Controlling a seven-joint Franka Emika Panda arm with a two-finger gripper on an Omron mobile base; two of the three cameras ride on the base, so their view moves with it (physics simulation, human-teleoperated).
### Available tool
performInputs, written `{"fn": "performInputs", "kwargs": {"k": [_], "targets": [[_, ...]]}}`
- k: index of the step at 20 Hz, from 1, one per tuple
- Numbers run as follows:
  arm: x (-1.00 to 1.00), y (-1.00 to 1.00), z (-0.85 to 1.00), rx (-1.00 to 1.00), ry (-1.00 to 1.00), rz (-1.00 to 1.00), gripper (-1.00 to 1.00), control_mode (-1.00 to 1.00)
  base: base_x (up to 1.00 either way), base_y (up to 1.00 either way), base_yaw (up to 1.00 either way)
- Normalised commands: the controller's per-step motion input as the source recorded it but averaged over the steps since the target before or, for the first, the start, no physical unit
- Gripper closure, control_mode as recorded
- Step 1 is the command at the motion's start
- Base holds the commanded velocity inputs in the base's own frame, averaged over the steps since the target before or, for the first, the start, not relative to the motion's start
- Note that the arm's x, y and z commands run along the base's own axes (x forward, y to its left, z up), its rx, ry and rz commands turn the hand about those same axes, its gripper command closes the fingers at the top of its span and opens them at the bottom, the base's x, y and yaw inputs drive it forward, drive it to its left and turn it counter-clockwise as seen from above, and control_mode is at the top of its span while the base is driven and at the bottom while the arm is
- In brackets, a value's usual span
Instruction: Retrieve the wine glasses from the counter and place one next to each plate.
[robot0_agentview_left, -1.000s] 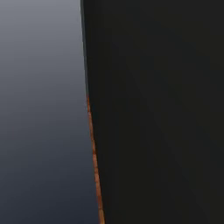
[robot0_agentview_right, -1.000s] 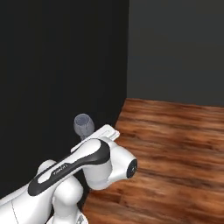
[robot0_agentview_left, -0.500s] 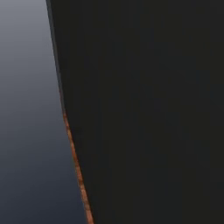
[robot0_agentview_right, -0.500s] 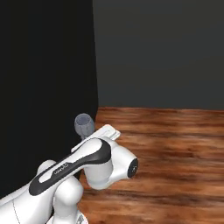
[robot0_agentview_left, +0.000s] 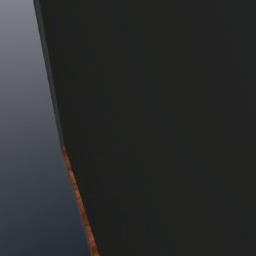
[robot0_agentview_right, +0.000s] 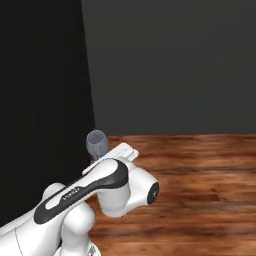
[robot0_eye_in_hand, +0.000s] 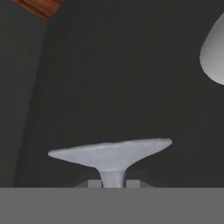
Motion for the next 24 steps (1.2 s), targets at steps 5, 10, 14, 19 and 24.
{"fn": "performInputs", "kwargs": {"k": [5,10,14,19,24], "targets": [[0.00,0.00,0.00,0.00,0.00,0.00,1.00,1.00,1.00,0.08,-0.28],[0.00,0.00,0.00,0.00,0.00,0.00,1.00,1.00,1.00,0.00,-0.35],[0.00,0.00,0.00,0.00,0.00,0.00,1.00,1.00,1.00,0.00,-0.37],[0.00,0.00,0.00,0.00,0.00,0.00,1.00,1.00,1.00,0.00,-0.43],[0.00,0.00,0.00,0.00,0.00,0.00,1.00,1.00,1.00,0.17,-0.47]]}}
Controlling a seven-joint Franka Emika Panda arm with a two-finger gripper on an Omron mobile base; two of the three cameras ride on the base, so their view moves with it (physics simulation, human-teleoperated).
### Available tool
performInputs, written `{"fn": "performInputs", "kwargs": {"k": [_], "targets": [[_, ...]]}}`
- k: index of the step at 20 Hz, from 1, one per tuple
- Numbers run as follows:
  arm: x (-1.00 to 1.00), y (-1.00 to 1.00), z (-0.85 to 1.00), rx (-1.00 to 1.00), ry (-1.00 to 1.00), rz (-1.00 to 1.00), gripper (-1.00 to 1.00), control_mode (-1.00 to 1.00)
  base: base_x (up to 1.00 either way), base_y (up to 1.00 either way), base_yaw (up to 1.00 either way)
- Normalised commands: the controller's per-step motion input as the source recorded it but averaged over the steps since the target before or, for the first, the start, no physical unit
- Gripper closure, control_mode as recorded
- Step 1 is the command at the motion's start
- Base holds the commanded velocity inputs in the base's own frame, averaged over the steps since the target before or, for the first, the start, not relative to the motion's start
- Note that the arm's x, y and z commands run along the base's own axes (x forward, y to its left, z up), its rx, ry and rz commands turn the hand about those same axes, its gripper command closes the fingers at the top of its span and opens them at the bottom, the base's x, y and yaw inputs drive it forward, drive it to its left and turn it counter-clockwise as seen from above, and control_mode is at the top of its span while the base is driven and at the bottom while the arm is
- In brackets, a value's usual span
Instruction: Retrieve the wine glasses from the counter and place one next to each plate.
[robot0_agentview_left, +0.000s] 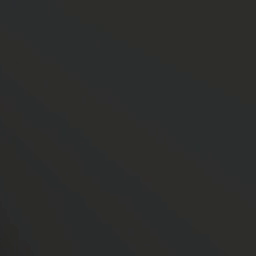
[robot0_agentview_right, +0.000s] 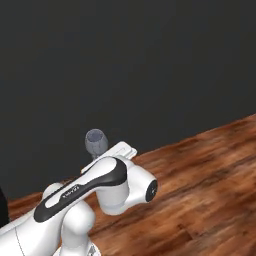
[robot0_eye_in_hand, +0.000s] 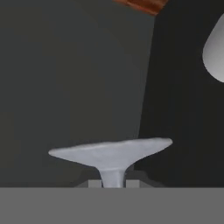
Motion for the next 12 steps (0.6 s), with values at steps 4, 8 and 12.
{"fn": "performInputs", "kwargs": {"k": [4,8,12], "targets": [[0.00,0.00,0.00,0.00,0.00,0.00,1.00,1.00,1.00,0.23,-0.53],[0.00,0.00,0.00,0.00,0.00,0.00,1.00,1.00,1.00,0.54,-0.56],[0.00,0.00,0.00,0.00,0.00,0.00,1.00,1.00,1.00,0.75,-0.57]]}}
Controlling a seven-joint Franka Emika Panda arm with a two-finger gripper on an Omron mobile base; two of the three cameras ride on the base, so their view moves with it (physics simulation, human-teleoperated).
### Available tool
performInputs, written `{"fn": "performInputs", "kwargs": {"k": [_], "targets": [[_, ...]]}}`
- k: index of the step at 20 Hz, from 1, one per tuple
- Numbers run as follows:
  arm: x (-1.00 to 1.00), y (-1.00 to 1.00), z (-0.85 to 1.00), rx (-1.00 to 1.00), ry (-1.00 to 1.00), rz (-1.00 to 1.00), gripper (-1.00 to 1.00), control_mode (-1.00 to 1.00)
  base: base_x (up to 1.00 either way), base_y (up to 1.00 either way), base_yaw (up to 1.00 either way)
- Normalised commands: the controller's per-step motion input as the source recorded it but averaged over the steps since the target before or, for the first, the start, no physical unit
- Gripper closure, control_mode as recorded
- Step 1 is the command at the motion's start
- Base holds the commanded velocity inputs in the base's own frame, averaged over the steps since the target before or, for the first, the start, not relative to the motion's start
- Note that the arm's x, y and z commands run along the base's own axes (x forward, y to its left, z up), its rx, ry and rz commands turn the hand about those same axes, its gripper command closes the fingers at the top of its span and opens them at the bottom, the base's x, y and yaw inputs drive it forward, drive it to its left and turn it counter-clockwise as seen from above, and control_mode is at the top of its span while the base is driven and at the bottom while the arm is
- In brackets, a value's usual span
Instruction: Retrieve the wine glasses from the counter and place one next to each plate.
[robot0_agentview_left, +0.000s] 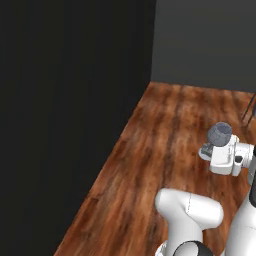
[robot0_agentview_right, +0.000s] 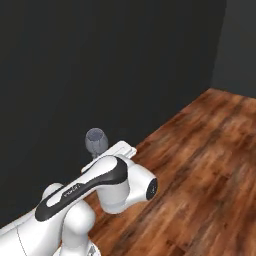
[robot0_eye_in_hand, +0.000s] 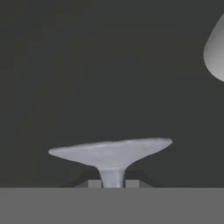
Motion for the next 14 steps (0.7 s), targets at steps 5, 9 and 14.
{"fn": "performInputs", "kwargs": {"k": [5,9,14], "targets": [[0.00,0.00,0.00,0.00,0.00,0.00,1.00,1.00,1.00,0.75,-0.65],[0.00,0.00,0.00,0.00,0.00,0.00,1.00,1.00,1.00,0.79,-0.67],[0.00,0.00,0.00,0.00,0.00,0.00,1.00,1.00,1.00,0.80,-0.64]]}}
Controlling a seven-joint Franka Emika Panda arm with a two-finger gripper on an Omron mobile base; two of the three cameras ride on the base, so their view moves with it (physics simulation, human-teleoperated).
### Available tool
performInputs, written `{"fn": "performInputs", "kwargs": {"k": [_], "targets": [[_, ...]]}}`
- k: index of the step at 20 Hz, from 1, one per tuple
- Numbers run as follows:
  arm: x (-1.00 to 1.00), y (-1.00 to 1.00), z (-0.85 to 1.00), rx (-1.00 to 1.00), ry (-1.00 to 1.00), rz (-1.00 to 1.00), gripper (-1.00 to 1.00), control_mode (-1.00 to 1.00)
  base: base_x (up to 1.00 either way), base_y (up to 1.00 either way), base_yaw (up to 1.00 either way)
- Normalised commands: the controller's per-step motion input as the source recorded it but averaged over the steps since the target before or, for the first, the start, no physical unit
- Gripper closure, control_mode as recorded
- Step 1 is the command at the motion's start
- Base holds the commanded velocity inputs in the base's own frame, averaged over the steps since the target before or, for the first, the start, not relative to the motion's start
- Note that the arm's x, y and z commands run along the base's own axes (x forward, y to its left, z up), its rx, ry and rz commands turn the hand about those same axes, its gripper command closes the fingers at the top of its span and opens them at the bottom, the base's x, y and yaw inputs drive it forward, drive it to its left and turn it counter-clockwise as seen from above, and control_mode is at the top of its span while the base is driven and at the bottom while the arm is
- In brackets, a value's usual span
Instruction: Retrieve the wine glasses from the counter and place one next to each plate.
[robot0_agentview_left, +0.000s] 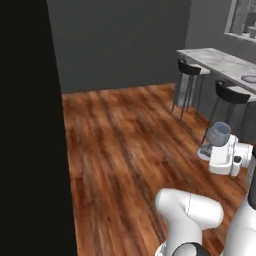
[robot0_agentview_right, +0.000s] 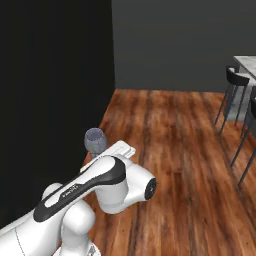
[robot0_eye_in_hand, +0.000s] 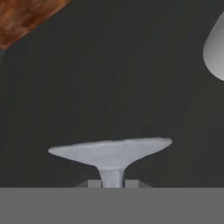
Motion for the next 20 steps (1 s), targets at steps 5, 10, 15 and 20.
{"fn": "performInputs", "kwargs": {"k": [5,10,15,20], "targets": [[0.00,0.00,0.00,0.00,0.00,0.00,1.00,1.00,1.00,0.73,-0.65],[0.00,0.00,0.00,0.00,0.00,0.00,1.00,1.00,1.00,0.70,-0.66],[0.00,0.00,0.00,0.00,0.00,0.00,1.00,1.00,1.00,0.74,-0.64],[0.00,0.00,0.00,0.00,0.00,0.00,1.00,1.00,1.00,0.89,-0.61]]}}
